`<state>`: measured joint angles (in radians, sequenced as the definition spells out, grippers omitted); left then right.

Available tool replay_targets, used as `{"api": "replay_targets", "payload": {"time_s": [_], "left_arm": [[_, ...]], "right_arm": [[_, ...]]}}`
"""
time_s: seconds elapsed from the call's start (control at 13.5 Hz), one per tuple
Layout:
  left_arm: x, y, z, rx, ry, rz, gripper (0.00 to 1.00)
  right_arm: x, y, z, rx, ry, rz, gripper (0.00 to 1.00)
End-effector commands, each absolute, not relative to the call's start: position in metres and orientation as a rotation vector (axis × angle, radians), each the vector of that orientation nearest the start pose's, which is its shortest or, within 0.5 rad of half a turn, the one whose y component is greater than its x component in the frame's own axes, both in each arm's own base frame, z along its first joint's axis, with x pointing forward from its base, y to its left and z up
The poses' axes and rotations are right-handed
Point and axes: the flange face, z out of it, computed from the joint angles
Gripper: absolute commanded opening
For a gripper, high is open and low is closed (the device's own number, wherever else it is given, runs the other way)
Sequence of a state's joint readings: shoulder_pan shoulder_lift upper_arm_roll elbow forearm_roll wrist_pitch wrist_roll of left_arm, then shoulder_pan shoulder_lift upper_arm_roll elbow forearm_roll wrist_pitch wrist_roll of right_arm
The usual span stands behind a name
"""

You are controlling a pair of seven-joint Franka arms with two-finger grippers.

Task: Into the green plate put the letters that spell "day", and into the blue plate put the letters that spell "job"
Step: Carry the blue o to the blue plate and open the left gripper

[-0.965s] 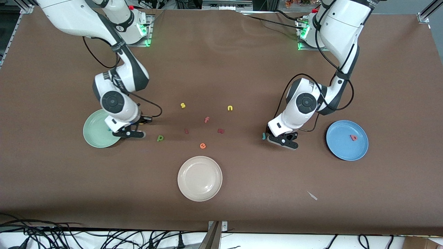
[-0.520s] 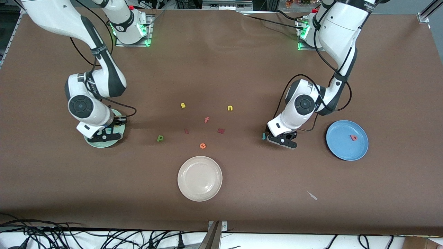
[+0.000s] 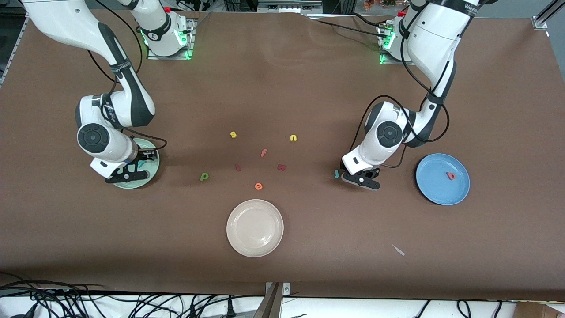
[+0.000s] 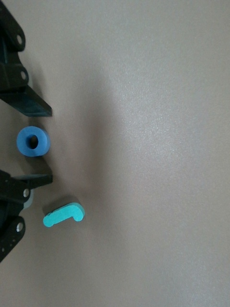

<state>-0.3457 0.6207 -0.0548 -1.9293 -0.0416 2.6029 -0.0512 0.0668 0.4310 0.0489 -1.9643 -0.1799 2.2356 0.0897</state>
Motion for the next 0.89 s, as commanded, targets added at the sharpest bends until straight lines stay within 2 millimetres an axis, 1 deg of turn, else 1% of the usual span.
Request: {"api": "replay_targets", "payload": {"time_s": [0.0, 0.07, 0.15, 0.22, 0.3, 0.37, 0.45, 0.52, 0.59, 0.67, 0.74, 0.82], "left_arm": [[0.569, -0.232, 0.155, -3.154, 0.499, -0.015, 0.50], [0.569, -0.232, 0.155, -3.154, 0.502, -0.015, 0.42], [0.571, -0.232, 0.159, -3.154, 0.500, -0.025, 0.30], [0.572, -0.231, 0.164, -3.155, 0.499, -0.035, 0.17], [0.575, -0.228, 0.170, -3.153, 0.489, -0.049, 0.14], [0.576, -0.227, 0.173, -3.154, 0.484, -0.051, 0.14], [0.580, -0.223, 0.182, -3.158, 0.473, -0.070, 0.14], [0.589, -0.209, 0.199, -3.165, 0.435, -0.113, 0.14], [0.599, -0.189, 0.222, -3.171, 0.394, -0.146, 0.14], [0.607, -0.165, 0.242, -3.166, 0.410, -0.136, 0.14], [0.616, -0.131, 0.261, -3.153, 0.462, -0.141, 0.14], [0.621, -0.098, 0.268, -3.132, 0.541, -0.153, 0.14]], "right_arm": [[0.605, 0.103, 0.259, -3.211, -0.092, 0.173, 1.00], [0.606, 0.112, 0.260, -3.215, -0.017, 0.159, 1.00], [0.608, 0.120, 0.254, -3.216, 0.021, 0.164, 1.00], [0.613, 0.140, 0.251, -3.210, 0.067, 0.150, 1.00], [0.617, 0.154, 0.252, -3.195, 0.153, 0.138, 1.00], [0.617, 0.165, 0.251, -3.181, 0.243, 0.138, 1.00], [0.617, 0.175, 0.250, -3.162, 0.318, 0.133, 1.00], [0.620, 0.184, 0.247, -3.138, 0.391, 0.136, 1.00], [0.625, 0.196, 0.245, -3.113, 0.447, 0.133, 1.00], [0.628, 0.204, 0.243, -3.097, 0.502, 0.130, 1.00], [0.629, 0.213, 0.238, -3.090, 0.542, 0.131, 1.00], [0.630, 0.221, 0.235, -3.079, 0.574, 0.118, 1.00]]}}
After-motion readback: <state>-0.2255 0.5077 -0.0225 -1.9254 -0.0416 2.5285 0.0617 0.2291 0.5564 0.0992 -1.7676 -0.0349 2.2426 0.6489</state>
